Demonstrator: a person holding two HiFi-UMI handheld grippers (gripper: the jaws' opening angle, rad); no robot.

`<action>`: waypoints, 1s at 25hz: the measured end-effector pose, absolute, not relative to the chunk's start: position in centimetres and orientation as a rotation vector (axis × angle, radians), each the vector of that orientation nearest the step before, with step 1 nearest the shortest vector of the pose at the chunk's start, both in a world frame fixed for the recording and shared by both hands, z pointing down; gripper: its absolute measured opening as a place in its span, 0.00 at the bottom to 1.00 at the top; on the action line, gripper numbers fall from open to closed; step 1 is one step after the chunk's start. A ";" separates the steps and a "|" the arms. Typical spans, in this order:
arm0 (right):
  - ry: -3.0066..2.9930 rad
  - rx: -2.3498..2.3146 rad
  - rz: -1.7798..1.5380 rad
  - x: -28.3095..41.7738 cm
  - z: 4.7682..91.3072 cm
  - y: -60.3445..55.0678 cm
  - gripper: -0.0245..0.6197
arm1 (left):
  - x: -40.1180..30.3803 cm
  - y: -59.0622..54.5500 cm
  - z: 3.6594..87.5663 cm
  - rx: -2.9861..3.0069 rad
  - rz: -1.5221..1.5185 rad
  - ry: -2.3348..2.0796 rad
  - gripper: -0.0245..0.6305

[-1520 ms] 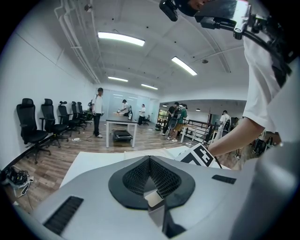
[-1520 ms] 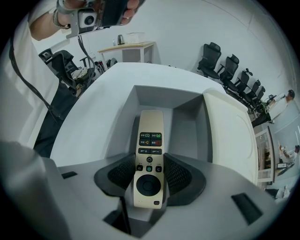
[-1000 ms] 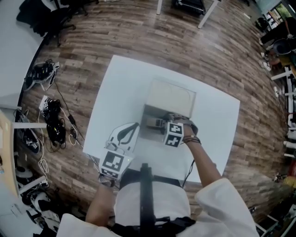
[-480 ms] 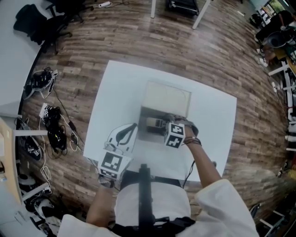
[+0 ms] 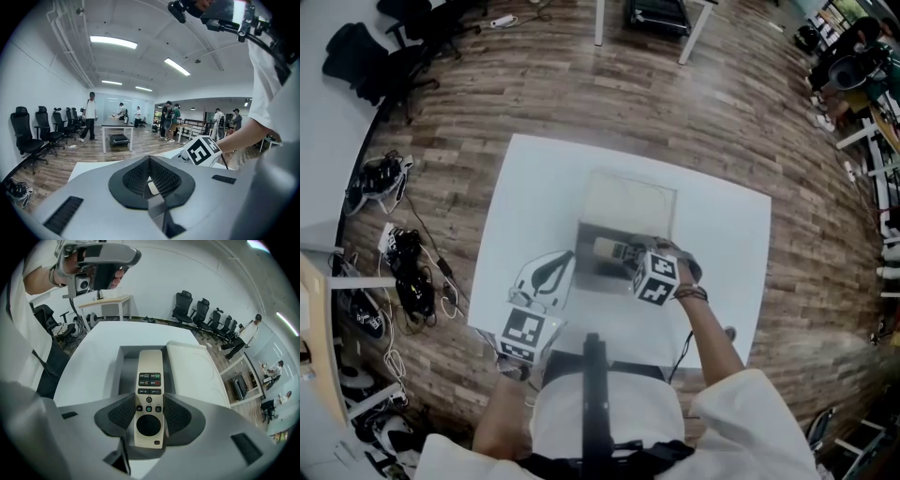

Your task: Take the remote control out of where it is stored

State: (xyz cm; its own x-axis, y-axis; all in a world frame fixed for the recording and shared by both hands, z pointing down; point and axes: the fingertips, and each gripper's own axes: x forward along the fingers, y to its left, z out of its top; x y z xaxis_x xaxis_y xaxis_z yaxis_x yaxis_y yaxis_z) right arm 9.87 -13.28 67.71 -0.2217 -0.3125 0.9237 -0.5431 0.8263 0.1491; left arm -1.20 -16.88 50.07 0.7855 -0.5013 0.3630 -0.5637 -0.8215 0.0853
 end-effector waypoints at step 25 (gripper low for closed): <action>-2.011 1.134 0.357 14.0 56.0 -12.0 0.33 | 2.1 -17.4 45.6 2.939 0.486 -0.749 0.02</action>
State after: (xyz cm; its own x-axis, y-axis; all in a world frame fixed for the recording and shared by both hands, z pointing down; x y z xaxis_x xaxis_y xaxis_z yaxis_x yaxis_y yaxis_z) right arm 13.99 -11.99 56.03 -0.2939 -0.5970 0.7464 -0.8177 0.5615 0.1272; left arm 2.06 -17.41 45.63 0.8313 -0.4549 0.3194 -0.4770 -0.8788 -0.0102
